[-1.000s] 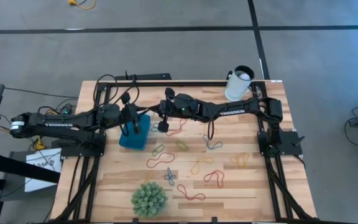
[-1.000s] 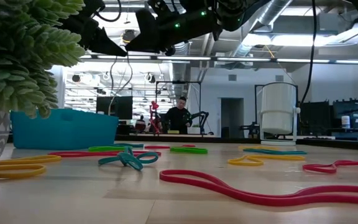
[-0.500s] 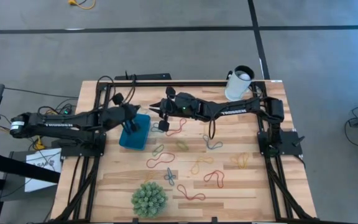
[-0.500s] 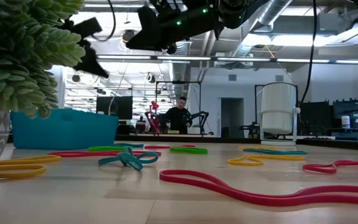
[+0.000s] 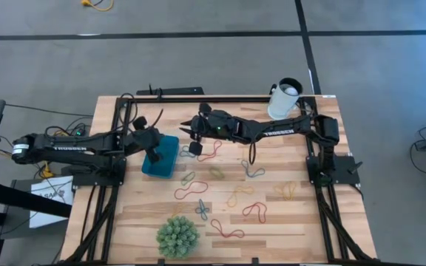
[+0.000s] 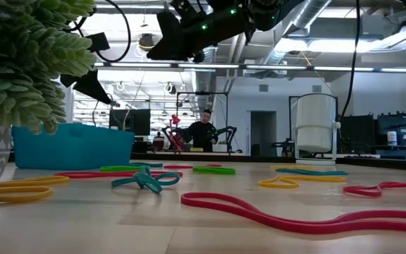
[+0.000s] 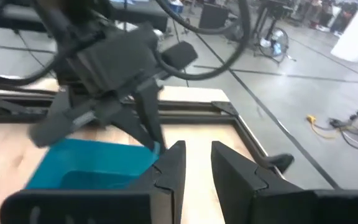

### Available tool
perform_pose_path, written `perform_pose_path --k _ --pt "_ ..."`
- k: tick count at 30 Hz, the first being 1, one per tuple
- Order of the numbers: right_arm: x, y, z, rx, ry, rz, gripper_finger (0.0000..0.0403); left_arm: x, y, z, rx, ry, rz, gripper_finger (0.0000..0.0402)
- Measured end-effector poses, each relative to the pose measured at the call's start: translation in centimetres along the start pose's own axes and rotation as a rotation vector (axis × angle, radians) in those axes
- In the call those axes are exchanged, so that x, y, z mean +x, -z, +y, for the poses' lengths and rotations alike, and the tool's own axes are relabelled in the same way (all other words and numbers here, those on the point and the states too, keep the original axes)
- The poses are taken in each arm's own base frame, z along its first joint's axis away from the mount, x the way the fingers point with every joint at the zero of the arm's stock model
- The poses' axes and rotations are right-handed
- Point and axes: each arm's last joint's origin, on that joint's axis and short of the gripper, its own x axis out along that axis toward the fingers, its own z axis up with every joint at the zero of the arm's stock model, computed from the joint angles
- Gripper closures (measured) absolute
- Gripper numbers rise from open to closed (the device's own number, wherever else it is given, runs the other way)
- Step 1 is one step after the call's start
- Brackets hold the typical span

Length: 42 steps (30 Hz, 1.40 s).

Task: Pick and place items into bin
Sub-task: Put the blue rubber band into the blue bin

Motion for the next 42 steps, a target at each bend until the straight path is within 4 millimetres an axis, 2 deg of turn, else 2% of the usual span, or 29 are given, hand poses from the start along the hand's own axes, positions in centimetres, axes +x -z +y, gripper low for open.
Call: perform_pose_path --k 5,10,17,24,29,42 --pt "0.0 0.4 0.2 -0.007 -0.010 0.041 0.0330 0.2 0.3 -0.2 -0.011 0.034 0.033 0.0401" --pt "0.0 0.8 0.3 -0.012 -0.018 0.078 0.0330 1.3 0.7 -1.2 -0.017 0.164 0.120 0.0401" --pt "0.0 0.9 0.4 -0.013 -0.021 0.089 0.0330 4.7 1.4 -2.7 0.025 0.194 0.251 0.0401" --pt "-0.1 0.9 0.6 -0.016 -0.027 0.095 0.0330 7.7 1.6 -2.3 0.005 0.150 0.281 0.0401" --pt "-0.1 1.0 0.7 -0.018 -0.032 0.105 0.0330 8.1 2.2 -1.8 0.031 0.219 0.329 0.0401" --pt "-0.1 1.0 0.6 -0.018 -0.030 0.104 0.0330 8.3 2.1 -1.4 0.055 0.288 0.308 0.0401"
